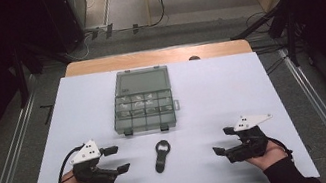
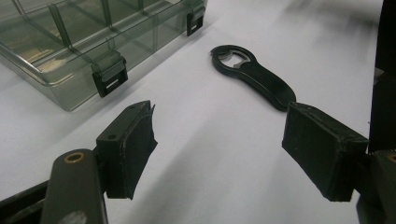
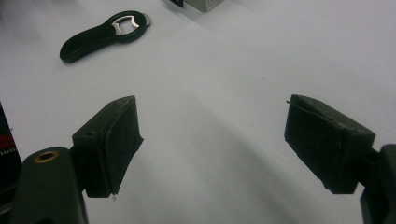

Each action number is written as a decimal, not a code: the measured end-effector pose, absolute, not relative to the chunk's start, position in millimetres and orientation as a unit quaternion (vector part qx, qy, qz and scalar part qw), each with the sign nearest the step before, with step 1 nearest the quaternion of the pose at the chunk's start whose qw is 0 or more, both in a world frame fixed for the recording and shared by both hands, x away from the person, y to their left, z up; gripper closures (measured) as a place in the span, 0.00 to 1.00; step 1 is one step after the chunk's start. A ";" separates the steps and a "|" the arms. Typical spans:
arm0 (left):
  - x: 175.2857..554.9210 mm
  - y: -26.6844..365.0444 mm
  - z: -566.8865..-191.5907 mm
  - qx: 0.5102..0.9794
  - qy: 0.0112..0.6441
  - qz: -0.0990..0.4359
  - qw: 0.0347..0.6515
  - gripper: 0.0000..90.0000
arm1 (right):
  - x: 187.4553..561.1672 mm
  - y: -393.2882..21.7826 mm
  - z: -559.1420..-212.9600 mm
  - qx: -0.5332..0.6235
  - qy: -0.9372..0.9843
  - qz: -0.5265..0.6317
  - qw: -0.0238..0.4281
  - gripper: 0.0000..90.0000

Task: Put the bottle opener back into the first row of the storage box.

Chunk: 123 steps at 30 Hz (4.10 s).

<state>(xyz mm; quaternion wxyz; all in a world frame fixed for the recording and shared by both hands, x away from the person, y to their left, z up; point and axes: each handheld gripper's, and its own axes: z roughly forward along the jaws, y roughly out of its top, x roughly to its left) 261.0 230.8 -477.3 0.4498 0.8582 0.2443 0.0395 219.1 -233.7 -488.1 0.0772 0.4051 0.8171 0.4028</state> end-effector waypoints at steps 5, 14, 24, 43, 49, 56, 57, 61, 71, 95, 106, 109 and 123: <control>260.9 231.3 -477.2 0.857 0.247 0.043 0.450 0.27 | 219.5 -232.9 -488.6 0.400 0.820 0.402 0.076 0.21; 261.2 230.8 -477.1 0.854 0.256 0.050 0.450 0.27 | 220.8 -234.0 -489.1 0.401 0.818 0.405 0.072 0.21; 260.9 230.8 -476.7 0.851 0.261 0.052 0.452 0.27 | 221.9 -234.4 -490.2 0.401 0.819 0.406 0.065 0.21; 260.9 230.5 -476.9 0.853 0.257 0.050 0.451 0.27 | 223.1 -234.5 -492.9 0.403 0.818 0.406 0.061 0.21; 260.8 230.7 -476.7 0.853 0.257 0.050 0.452 0.27 | 223.2 -234.5 -493.1 0.402 0.819 0.405 0.062 0.21; 260.3 231.5 -475.3 0.851 0.257 0.055 0.455 0.27 | 223.5 -235.4 -492.6 0.400 0.818 0.410 0.058 0.21; 260.2 231.7 -475.2 0.850 0.258 0.055 0.457 0.27 | 223.4 -235.2 -491.9 0.399 0.818 0.411 0.057 0.21; 260.1 231.9 -475.3 0.849 0.258 0.056 0.457 0.27 | 225.9 -232.9 -489.3 0.380 0.821 0.422 0.057 0.21; 260.0 231.7 -475.5 0.851 0.257 0.056 0.454 0.27 | 237.1 -226.3 -487.6 0.369 0.820 0.435 0.051 0.21; 259.6 231.4 -475.9 0.851 0.258 0.055 0.455 0.27 | 260.3 -191.6 -481.6 0.332 0.837 0.434 0.033 0.21; 259.6 231.4 -476.0 0.850 0.258 0.056 0.455 0.27 | 267.9 -178.6 -482.5 0.321 0.841 0.434 0.030 0.22; 259.5 231.3 -476.0 0.850 0.258 0.056 0.456 0.27 | 269.6 -175.2 -482.0 0.319 0.842 0.433 0.028 0.22; 259.4 231.3 -476.1 0.850 0.258 0.054 0.456 0.27 | 276.1 -156.8 -479.4 0.307 0.851 0.425 0.021 0.23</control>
